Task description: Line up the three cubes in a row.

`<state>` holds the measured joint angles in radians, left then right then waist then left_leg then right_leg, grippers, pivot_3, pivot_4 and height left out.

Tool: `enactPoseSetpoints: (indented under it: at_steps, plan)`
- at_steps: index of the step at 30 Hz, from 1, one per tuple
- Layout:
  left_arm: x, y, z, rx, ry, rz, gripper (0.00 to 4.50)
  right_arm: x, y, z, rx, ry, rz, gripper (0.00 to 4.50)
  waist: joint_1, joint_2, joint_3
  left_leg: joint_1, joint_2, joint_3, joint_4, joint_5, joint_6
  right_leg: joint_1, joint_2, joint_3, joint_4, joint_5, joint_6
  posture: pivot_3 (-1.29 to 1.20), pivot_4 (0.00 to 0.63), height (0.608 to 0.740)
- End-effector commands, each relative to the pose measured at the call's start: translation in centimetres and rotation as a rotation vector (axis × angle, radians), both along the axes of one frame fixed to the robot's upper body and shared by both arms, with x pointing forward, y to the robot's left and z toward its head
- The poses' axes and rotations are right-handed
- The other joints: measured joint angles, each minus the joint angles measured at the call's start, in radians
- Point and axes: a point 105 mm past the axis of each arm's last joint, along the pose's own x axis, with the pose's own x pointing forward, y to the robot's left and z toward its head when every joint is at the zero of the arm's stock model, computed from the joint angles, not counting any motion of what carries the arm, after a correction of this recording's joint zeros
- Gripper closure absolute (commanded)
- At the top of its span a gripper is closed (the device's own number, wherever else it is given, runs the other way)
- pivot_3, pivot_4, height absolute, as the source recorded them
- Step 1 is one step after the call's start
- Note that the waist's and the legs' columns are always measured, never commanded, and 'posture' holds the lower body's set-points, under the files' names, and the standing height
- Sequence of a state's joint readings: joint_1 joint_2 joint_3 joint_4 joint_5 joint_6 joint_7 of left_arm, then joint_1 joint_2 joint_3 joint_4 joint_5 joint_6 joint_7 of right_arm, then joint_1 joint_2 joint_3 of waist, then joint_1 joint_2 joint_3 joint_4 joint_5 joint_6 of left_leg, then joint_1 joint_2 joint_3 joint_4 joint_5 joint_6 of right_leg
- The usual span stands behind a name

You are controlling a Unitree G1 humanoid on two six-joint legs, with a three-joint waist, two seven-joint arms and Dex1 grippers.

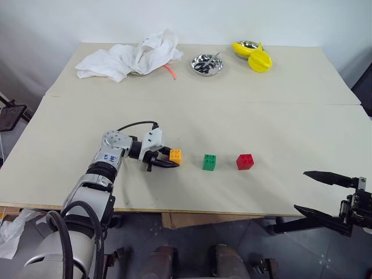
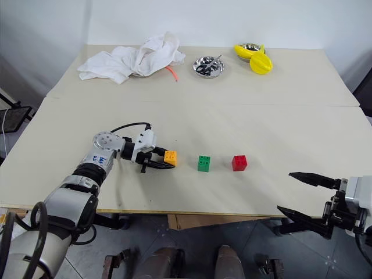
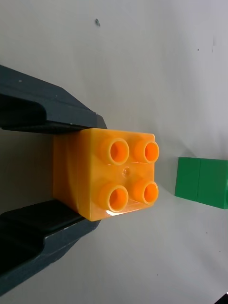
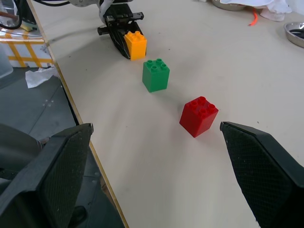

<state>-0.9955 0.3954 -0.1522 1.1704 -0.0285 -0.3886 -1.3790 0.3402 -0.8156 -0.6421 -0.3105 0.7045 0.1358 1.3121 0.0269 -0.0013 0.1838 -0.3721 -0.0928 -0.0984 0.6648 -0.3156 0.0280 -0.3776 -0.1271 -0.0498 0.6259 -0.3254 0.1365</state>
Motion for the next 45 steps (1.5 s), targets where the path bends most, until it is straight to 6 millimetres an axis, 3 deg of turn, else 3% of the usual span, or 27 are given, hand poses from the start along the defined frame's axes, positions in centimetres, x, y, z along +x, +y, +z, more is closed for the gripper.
enactPoseSetpoints:
  at_steps: [1, 7, 12, 17, 25, 30, 38, 45]
  plan:
    - [-0.2, -0.1, 0.3, -0.008, 0.006, -0.033, 2.99, -0.1, 0.5, 0.4, 0.006, -0.024, 0.014, 0.00, 0.000, 0.000, 0.000, 0.000, 0.000, 0.000, 0.000, 0.000, 0.000, 0.000, 0.000, 0.000, 0.000, 0.000, 0.000, 0.00, 0.150, 0.740]
    - [-0.5, 0.3, -0.1, 0.012, 0.034, -0.041, 2.99, 0.0, 0.6, 0.2, 0.003, -0.021, 0.013, 0.00, 0.000, 0.000, 0.000, 0.000, 0.000, 0.000, 0.000, 0.000, 0.000, 0.000, 0.002, 0.000, 0.000, 0.000, 0.000, 0.00, 0.150, 0.740]
    - [-0.6, 0.8, -0.2, 0.020, 0.037, -0.038, 1.47, 0.3, 0.6, 0.1, 0.004, -0.028, 0.013, 0.00, 0.000, 0.000, 0.000, 0.000, 0.000, 0.000, 0.000, 0.000, 0.000, 0.000, 0.002, 0.000, 0.000, 0.000, 0.000, 0.00, 0.150, 0.740]
    - [0.1, 1.3, 1.4, -0.059, -0.012, 0.008, 0.03, 0.5, 0.8, -0.1, 0.009, -0.032, 0.019, 0.00, 0.000, 0.000, 0.000, 0.000, 0.000, 0.000, 0.001, 0.000, 0.000, 0.000, 0.002, 0.000, 0.001, 0.000, 0.000, 0.00, 0.150, 0.740]
    - [-0.7, 4.5, 5.0, -0.169, -0.046, -0.010, 0.03, 0.6, 0.5, -0.2, 0.009, -0.039, 0.016, 0.00, -0.002, 0.000, 0.000, -0.001, 0.000, 0.000, 0.000, 0.000, 0.000, -0.001, 0.002, 0.000, 0.001, 0.000, 0.000, 0.00, 0.150, 0.740]
    - [-2.3, 7.8, 6.2, -0.201, -0.060, 0.038, 0.03, 0.7, 0.2, -0.1, 0.006, -0.043, 0.014, 0.00, -0.011, 0.000, 0.000, 0.000, 0.001, 0.000, -0.001, 0.000, 0.000, -0.001, -0.002, 0.003, 0.001, 0.000, 0.000, 0.00, 0.150, 0.740]
    - [-5.9, 14.7, 3.8, -0.137, -0.095, 0.327, 0.03, 1.7, 0.2, -0.7, 0.009, -0.032, 0.046, 0.00, -0.014, 0.001, 0.000, 0.000, 0.002, -0.002, -0.001, 0.000, -0.001, -0.001, -0.003, 0.008, 0.001, 0.000, -0.001, 0.00, 0.150, 0.740]
    - [-9.0, 20.1, 3.2, -0.162, -0.136, 0.613, 0.03, 2.5, -0.5, -1.0, -0.007, -0.033, 0.069, 0.00, -0.002, 0.001, 0.000, 0.000, 0.001, -0.002, -0.001, -0.001, -0.001, -0.001, -0.003, 0.009, -0.002, 0.000, -0.001, 0.00, 0.150, 0.740]
